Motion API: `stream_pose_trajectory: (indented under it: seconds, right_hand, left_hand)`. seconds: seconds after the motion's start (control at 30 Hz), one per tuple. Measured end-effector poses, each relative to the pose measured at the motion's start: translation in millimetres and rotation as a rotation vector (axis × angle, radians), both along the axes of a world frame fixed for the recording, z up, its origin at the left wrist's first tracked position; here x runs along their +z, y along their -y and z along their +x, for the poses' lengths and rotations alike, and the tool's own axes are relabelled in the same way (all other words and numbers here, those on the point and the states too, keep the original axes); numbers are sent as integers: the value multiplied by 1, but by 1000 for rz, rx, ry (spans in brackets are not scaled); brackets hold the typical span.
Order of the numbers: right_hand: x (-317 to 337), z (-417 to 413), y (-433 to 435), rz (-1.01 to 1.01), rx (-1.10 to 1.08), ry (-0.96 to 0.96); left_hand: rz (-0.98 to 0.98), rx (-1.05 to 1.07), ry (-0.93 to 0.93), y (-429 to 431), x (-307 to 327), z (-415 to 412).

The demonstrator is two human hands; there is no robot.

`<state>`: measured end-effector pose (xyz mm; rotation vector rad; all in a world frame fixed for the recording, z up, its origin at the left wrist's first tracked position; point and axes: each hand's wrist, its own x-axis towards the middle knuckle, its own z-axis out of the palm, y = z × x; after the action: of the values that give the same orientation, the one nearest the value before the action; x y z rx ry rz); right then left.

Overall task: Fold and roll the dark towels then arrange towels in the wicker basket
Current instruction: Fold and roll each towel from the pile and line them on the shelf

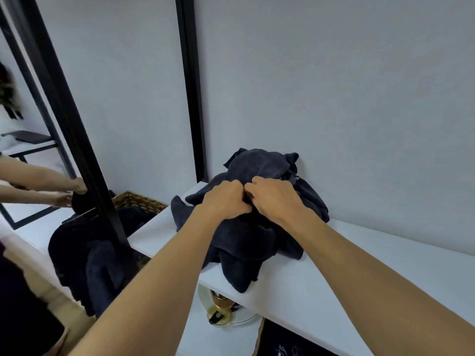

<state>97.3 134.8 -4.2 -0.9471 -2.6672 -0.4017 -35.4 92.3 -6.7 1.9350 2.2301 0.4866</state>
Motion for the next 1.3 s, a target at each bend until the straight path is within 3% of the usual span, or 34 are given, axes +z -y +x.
stream_pose_trajectory:
  seconds: [0.2,0.3,0.4,0.5,0.67,0.87,1.0,1.07,1.17,1.3]
  right_hand:
    - [50,9,-7,-420,148,-631]
    - [91,13,-12,-331,160,-880]
    - [140,23,-17,-222,142,-992]
    - [182,42,-23,-216,116,-1050]
    - [214,90,-29,-206,-11,-1088]
    - [225,149,-34,-257,-148,-1152]
    - [224,172,-13,-349,4,-1243]
    - [218,181,-2,-425,80,-1159]
    - [209,195,3,-377,-13,-971]
    - [208,214,0,-282,-75,-958]
  left_hand:
    - [383,38,67,6,79,-1]
    - [598,-27,163,2,128,13]
    - [720,-47,211,-5,168,31]
    - [781,-91,289,-10,192,52]
    - [613,-119,226,-21,202,81]
    - [691,-189,492,-38,224,119]
    - [646,-266,695,-53,241,153]
    - [559,-280,769,-59,244,167]
    - [456,-290,852,-62,244,185]
    - [328,-449,968,-59,239,197]
